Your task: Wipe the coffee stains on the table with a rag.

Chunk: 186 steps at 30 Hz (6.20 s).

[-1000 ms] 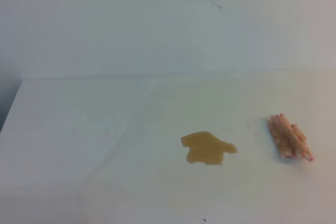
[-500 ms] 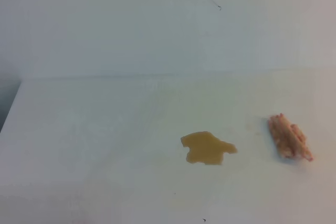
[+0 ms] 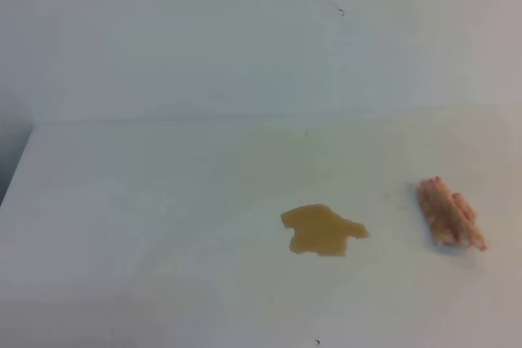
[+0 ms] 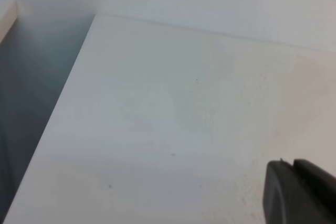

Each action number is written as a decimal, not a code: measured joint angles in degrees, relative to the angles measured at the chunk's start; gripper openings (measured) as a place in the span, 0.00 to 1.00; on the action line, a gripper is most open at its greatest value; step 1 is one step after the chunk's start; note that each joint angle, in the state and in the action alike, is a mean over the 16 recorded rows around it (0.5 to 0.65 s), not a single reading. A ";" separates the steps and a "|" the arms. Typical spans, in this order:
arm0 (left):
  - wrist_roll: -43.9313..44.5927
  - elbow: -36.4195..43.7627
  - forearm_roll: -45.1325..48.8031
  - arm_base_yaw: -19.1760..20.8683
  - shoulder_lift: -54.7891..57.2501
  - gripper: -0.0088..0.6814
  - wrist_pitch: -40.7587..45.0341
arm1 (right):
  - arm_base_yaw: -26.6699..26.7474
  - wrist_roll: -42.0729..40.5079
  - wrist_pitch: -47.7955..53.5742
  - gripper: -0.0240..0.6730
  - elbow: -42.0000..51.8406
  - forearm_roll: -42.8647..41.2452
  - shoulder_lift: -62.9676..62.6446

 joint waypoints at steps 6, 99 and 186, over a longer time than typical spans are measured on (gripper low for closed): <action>0.00 0.00 0.00 0.00 0.00 0.01 0.00 | 3.40 -5.47 -0.97 0.03 -1.65 0.76 6.43; 0.00 0.97 -0.02 0.00 0.00 0.01 0.00 | 9.02 -17.69 22.96 0.10 -46.20 16.85 83.30; 0.00 1.62 -0.03 -0.01 -0.19 0.01 0.00 | 29.22 -15.53 22.41 0.10 -62.09 18.40 89.36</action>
